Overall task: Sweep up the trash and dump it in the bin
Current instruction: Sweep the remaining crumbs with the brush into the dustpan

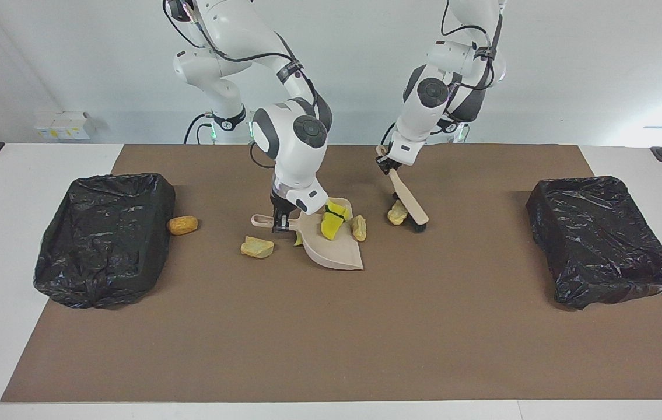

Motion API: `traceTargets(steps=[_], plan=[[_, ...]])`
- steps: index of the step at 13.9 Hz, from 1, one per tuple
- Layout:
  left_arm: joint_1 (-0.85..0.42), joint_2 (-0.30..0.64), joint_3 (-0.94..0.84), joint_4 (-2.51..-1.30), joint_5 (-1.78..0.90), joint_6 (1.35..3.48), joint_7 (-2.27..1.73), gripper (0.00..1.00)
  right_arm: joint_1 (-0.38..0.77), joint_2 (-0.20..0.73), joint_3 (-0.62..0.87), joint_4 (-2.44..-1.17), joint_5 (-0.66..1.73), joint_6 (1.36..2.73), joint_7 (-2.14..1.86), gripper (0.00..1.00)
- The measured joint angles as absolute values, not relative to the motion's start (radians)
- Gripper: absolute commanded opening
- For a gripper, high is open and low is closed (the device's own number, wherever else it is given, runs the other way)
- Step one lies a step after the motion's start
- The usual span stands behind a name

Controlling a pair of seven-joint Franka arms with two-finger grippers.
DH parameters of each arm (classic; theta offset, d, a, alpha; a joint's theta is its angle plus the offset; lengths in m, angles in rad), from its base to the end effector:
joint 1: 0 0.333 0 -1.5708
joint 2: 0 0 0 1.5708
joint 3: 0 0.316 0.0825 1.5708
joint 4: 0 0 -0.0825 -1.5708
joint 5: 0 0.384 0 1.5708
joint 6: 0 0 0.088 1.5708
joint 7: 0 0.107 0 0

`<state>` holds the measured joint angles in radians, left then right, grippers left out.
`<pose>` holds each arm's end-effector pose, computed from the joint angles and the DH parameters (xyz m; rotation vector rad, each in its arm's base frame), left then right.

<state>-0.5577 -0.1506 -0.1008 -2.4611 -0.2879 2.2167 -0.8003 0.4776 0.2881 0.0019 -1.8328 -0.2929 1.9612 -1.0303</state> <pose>0.3520 -0.2836 0.3456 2.9924 0.4958 -0.3141 0.5506 0.2649 0.3649 1.9854 2.1356 -0.3281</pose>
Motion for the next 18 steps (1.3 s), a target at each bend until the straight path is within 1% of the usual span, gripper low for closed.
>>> traceTargets(steps=[2, 6, 9, 13, 18], plan=[[-0.579, -0.107, -0.103, -2.419, -0.318, 2.266, -0.776, 0.0, 0.478, 0.288, 0.002, -1.834, -0.293, 1.957, -1.03, 0.0], [-0.639, -0.014, -0.106, -2.277, -0.345, 2.304, -0.755, 0.0, 0.479, 0.282, 0.002, -1.833, -0.293, 1.9, -1.03, 0.0], [-0.705, 0.041, -0.109, -2.234, -0.362, 2.364, -0.752, 0.0, 0.482, 0.281, 0.003, -1.833, -0.293, 1.899, -1.03, 0.0], [-0.711, 0.062, -0.106, -2.218, -0.366, 2.361, -0.711, 0.0, 0.479, 0.281, 0.002, -1.833, -0.285, 1.905, -1.03, 0.0], [-0.711, 0.062, -0.093, -2.207, -0.316, 2.281, -0.637, 0.0, 0.451, 0.285, 0.001, -1.835, -0.218, 1.943, -1.03, 0.0]])
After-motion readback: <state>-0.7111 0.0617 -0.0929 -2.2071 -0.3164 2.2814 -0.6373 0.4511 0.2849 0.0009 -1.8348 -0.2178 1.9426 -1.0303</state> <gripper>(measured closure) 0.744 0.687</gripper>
